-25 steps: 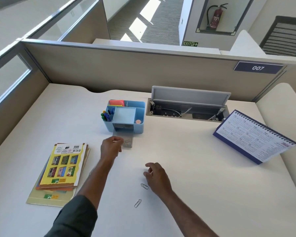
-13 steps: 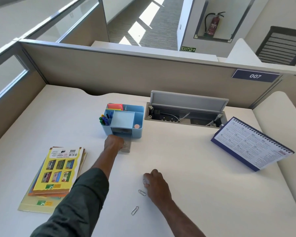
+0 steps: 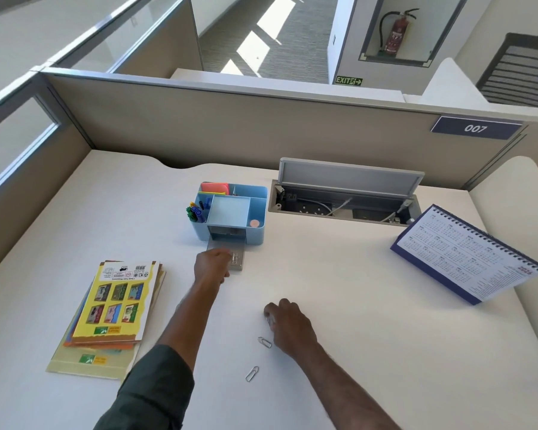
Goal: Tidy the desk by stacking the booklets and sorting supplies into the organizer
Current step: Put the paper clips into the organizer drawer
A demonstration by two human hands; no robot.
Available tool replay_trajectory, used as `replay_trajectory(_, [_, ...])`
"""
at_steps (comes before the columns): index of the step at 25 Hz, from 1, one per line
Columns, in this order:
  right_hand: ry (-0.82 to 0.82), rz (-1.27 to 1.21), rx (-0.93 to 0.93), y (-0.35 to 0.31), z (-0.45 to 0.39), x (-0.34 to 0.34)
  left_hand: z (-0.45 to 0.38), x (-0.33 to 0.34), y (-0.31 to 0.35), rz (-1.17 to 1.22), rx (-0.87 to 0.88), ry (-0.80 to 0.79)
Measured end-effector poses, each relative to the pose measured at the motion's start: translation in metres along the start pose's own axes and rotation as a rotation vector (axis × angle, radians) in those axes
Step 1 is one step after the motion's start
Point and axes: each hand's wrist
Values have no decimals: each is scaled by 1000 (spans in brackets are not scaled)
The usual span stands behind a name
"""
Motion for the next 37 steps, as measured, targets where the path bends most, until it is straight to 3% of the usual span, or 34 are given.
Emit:
replay_trajectory(9, [-109,-111,85,4,-10,-8,62,-3,-59,31,-10,-69])
replay_trajectory(17, [-141,-1001,307,3,-3,-20,74,-2,-79,39,28,-319])
replay_trajectory(24, [-93,-1337,344,-15,-5,-33,71,-5,-66,45,120,-366])
replay_trajectory(28, [-37,-1276,363,-15,-4,-25,48,-18,-43,20,209,-184])
replay_trajectory(31, [-62,-1131,363,-11,4,-10,13,-24,-18,-182,292,-14])
replay_trajectory(34, [-42,-941,353,-9,14,3,-18,-19,0,-361,314,5])
replay_trajectory(37, [-13,-650,286,-7,25,13,-42,-6,8,-539,214,-46])
Point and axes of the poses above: each hand's wrist, its own z-axis away from the middle knuckle, its own x-axis out of the palm, y = z × x, and after that the axes turned 1 degree about z, right-handed
